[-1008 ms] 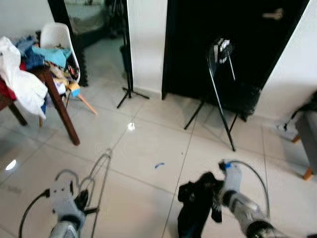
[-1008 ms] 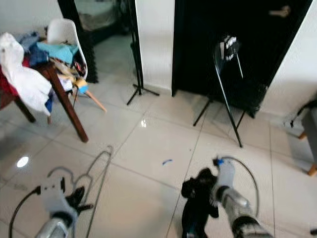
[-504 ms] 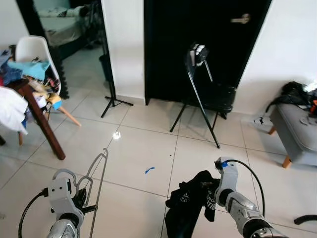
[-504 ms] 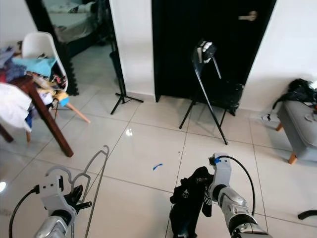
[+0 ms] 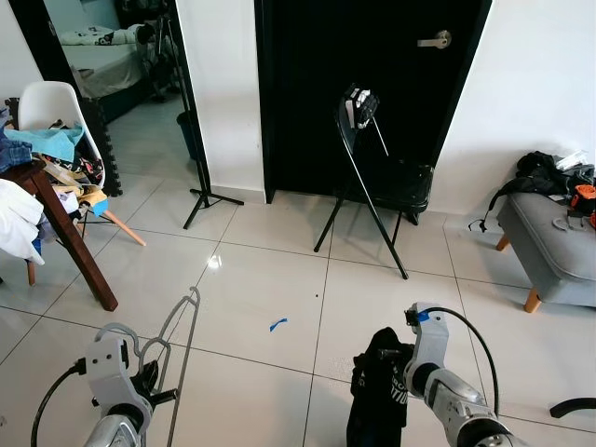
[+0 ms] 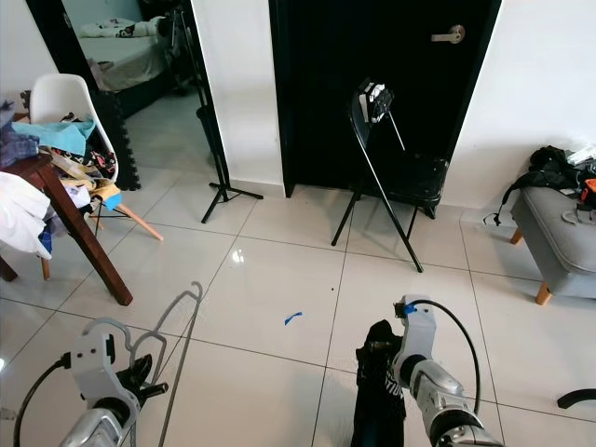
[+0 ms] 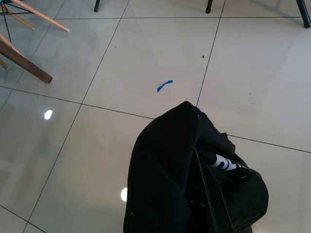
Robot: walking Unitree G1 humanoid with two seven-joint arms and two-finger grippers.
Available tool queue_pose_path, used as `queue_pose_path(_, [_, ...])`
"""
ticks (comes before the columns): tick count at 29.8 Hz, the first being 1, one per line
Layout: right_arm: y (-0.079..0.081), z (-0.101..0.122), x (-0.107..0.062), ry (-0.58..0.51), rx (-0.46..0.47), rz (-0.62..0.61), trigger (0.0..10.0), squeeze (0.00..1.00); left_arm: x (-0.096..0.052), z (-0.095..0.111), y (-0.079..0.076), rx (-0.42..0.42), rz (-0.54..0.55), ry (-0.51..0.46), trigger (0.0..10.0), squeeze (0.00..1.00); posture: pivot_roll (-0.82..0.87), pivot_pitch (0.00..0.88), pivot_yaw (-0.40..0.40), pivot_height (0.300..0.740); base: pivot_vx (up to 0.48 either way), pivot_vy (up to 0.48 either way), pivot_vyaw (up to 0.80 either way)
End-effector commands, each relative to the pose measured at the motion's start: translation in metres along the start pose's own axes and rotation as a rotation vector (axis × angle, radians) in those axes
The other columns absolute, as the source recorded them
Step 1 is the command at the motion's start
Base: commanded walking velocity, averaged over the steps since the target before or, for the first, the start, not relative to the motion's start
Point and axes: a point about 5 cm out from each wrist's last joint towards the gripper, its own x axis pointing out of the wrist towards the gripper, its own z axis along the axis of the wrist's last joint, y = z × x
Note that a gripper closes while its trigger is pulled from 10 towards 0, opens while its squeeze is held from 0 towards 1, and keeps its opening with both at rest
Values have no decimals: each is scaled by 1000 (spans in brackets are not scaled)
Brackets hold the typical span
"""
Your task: Hang hanger
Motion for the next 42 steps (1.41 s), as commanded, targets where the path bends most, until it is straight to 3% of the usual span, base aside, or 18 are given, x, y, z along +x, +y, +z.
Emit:
queue_pose_path(1, [-1,0,-1,-19,-14,5,10000,0,-1,1,6,23,7,-1,10000,0,-144,59,-9,740,0,0,0])
queue_pose_path(10, [-1,4,-1,-35,-26,-7,10000,0,-1,2,8,20,10,-8,10000,0,-140,82,-16,740,0,0,0])
queue_pose_path(17, [0,10,1,-40,-49,14,10000,0,0,9,8,20,25,-48,10000,0,-121,121,-14,740,0,0,781])
queue_pose_path(27, [-6,6,-3,-33,-30,5,10000,0,-3,7,1,33,7,-49,10000,0,-115,90,-24,740,0,0,730])
queue_pose_path(42, [-7,-1,-6,-34,3,-2,10000,0,-11,11,3,45,-17,-79,10000,0,-101,124,-16,740,91,0,0])
